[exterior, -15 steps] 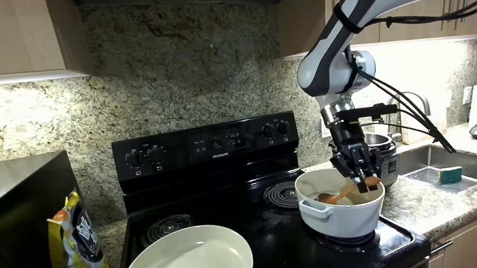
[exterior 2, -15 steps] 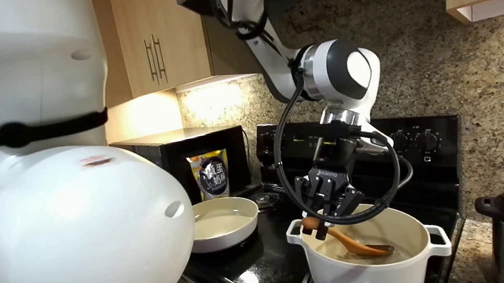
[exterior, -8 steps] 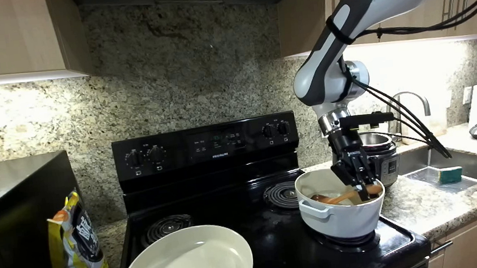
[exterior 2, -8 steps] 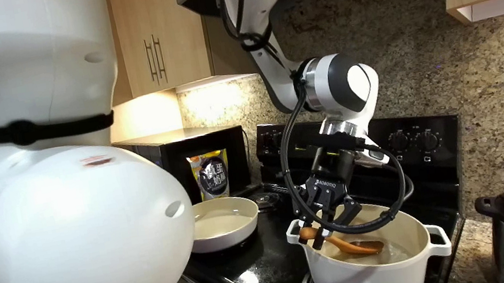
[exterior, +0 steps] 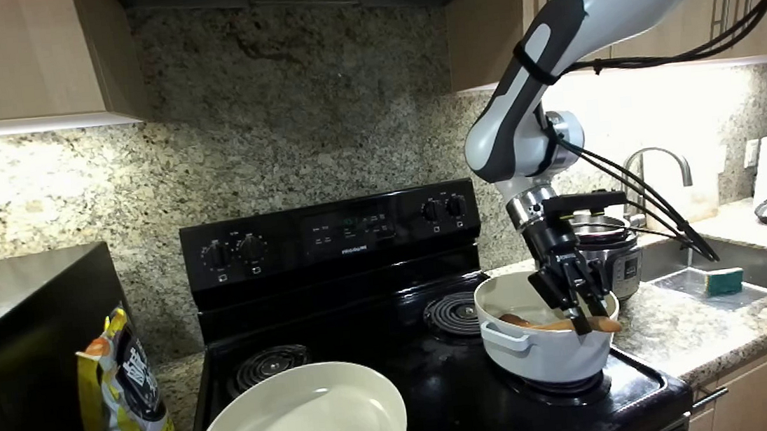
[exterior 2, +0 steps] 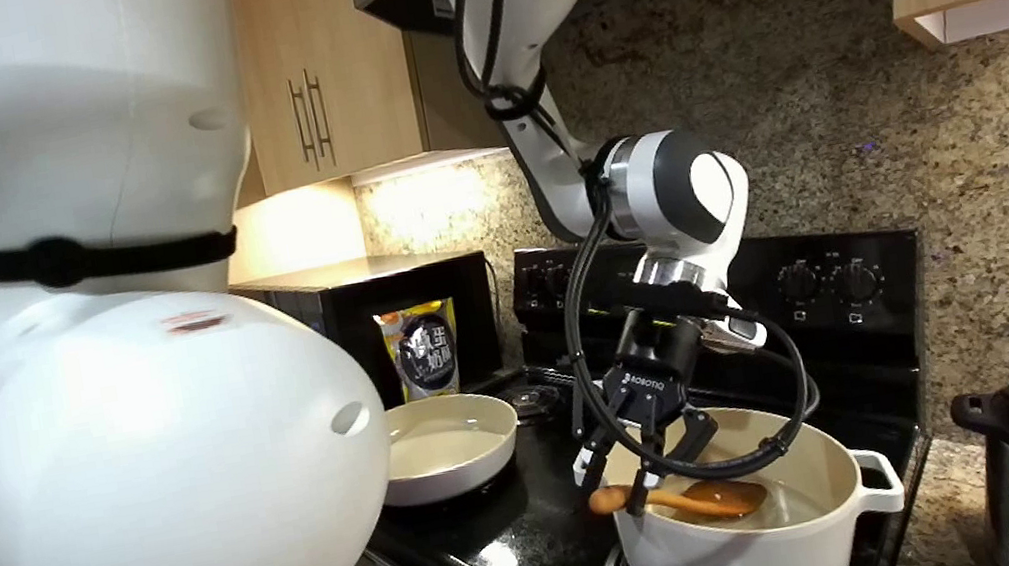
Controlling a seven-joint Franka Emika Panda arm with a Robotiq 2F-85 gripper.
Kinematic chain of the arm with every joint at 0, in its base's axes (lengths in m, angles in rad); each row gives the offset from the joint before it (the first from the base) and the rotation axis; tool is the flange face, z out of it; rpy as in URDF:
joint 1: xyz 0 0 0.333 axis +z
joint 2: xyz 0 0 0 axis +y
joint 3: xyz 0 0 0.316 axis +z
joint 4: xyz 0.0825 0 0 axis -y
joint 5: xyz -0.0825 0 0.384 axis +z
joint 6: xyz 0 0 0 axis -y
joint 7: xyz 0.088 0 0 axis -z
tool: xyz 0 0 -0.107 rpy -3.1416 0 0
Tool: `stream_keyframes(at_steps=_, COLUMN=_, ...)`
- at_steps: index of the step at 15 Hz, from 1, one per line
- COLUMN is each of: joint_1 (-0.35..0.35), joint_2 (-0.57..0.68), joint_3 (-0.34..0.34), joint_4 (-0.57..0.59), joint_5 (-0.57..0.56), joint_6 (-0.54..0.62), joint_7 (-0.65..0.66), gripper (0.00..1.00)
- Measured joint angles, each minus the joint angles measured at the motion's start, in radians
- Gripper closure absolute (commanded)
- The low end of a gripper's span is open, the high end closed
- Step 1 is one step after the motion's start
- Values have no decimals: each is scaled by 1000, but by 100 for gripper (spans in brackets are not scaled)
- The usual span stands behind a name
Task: Pick up the cooking stick and stir in the pot
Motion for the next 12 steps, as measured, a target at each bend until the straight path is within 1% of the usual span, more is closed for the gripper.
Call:
stream_keyframes(at_steps=3, joint_1=0, joint_2=3, joint_3=3, joint_4=2, joint_5=0, joint_6=0, joint_7=-19, gripper=3)
stream_keyframes(at_steps=5, joint_1=0, joint_2=3, joint_3=4, joint_4=2, joint_5=0, joint_6=2, joint_7=-20, gripper=0)
stream_keyframes(at_steps=8, joint_1=0, joint_2=-6, joint_3=4, joint_4=-11, joint_5=0, joint_6=25, joint_7=-20, gripper=0)
stream_keyframes(at_steps=10, joint_1=0, joint_2=-32, joint_3=4, joint_4=-48, joint_5=1, joint_6=81, joint_7=-20, gripper=0)
stream_keyframes(at_steps=12, joint_1=-1, joint_2=-72, joint_3=2, joint_4=-107, joint_5=6, joint_6=162, joint_7=-18, gripper=0)
